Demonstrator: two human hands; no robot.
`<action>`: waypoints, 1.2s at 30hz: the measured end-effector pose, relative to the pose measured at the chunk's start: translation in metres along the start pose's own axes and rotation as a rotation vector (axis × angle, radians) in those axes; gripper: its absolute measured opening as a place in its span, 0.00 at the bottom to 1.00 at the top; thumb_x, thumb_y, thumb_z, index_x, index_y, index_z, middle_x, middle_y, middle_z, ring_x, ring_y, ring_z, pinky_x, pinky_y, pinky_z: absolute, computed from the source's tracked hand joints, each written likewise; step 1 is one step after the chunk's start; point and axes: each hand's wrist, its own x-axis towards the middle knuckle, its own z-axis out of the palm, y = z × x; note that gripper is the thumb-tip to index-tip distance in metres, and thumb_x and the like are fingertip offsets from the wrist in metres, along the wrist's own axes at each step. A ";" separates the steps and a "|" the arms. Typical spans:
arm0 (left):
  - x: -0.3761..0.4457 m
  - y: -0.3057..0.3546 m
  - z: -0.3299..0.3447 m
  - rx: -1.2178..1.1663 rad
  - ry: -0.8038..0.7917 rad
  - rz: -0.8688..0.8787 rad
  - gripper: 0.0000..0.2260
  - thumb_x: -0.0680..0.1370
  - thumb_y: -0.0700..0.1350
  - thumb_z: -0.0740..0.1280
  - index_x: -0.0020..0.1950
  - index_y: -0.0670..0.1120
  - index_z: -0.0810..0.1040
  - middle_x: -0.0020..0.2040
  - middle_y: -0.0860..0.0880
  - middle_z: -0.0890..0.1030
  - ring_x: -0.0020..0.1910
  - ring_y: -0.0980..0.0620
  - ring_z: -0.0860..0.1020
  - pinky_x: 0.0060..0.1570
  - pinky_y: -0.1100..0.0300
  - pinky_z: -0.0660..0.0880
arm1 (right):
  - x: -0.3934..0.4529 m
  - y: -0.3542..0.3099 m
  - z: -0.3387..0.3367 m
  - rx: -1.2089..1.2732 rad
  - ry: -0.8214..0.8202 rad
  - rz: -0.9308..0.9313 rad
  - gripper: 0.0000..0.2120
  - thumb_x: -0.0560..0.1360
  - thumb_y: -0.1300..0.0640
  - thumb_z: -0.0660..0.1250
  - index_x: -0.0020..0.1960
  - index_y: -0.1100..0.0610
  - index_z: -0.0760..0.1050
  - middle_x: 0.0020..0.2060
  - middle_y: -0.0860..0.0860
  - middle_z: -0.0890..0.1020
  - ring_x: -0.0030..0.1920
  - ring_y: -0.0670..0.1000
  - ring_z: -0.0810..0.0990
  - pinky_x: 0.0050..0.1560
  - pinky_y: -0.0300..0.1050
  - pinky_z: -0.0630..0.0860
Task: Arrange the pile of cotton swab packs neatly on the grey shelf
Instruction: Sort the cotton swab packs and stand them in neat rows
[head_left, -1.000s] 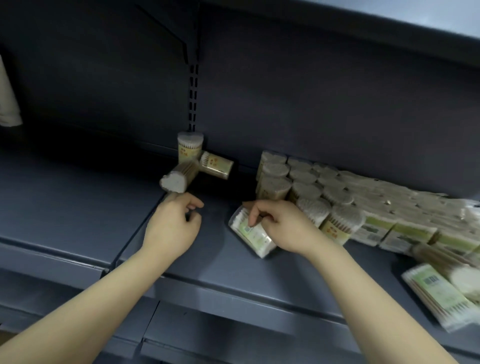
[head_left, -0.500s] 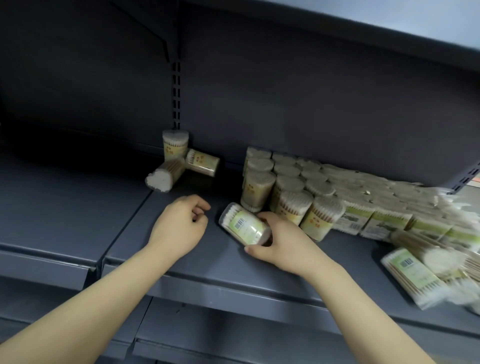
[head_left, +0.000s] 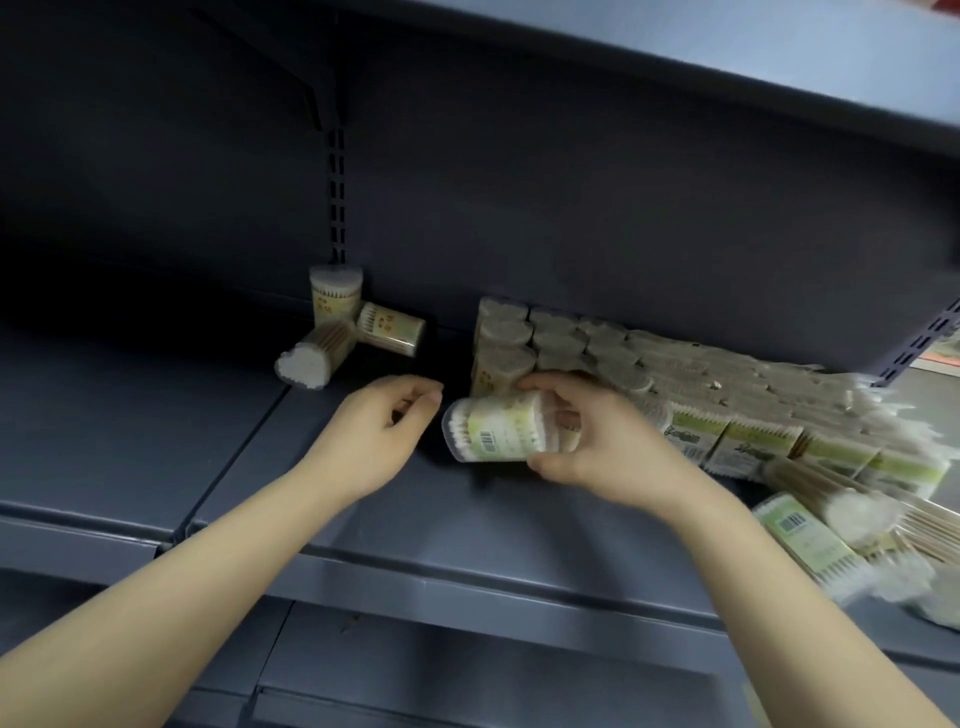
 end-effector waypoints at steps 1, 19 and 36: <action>0.000 0.001 0.001 0.001 -0.021 0.016 0.12 0.80 0.47 0.59 0.60 0.50 0.76 0.54 0.55 0.76 0.52 0.59 0.74 0.44 0.78 0.66 | 0.000 0.000 -0.005 0.023 -0.006 -0.010 0.29 0.64 0.67 0.71 0.62 0.51 0.71 0.53 0.50 0.79 0.53 0.49 0.79 0.55 0.45 0.76; 0.002 0.018 0.015 0.068 -0.222 0.189 0.23 0.68 0.54 0.74 0.61 0.50 0.75 0.50 0.55 0.78 0.48 0.60 0.76 0.51 0.61 0.74 | 0.014 0.003 -0.031 0.110 -0.072 -0.061 0.30 0.69 0.73 0.63 0.60 0.43 0.67 0.57 0.44 0.76 0.56 0.40 0.76 0.58 0.34 0.71; -0.004 0.025 0.026 -0.127 -0.130 0.021 0.13 0.68 0.51 0.75 0.48 0.58 0.75 0.40 0.47 0.81 0.32 0.59 0.74 0.40 0.53 0.76 | 0.027 0.009 -0.023 0.151 0.181 -0.008 0.12 0.75 0.65 0.64 0.54 0.54 0.78 0.44 0.40 0.79 0.44 0.32 0.75 0.48 0.23 0.69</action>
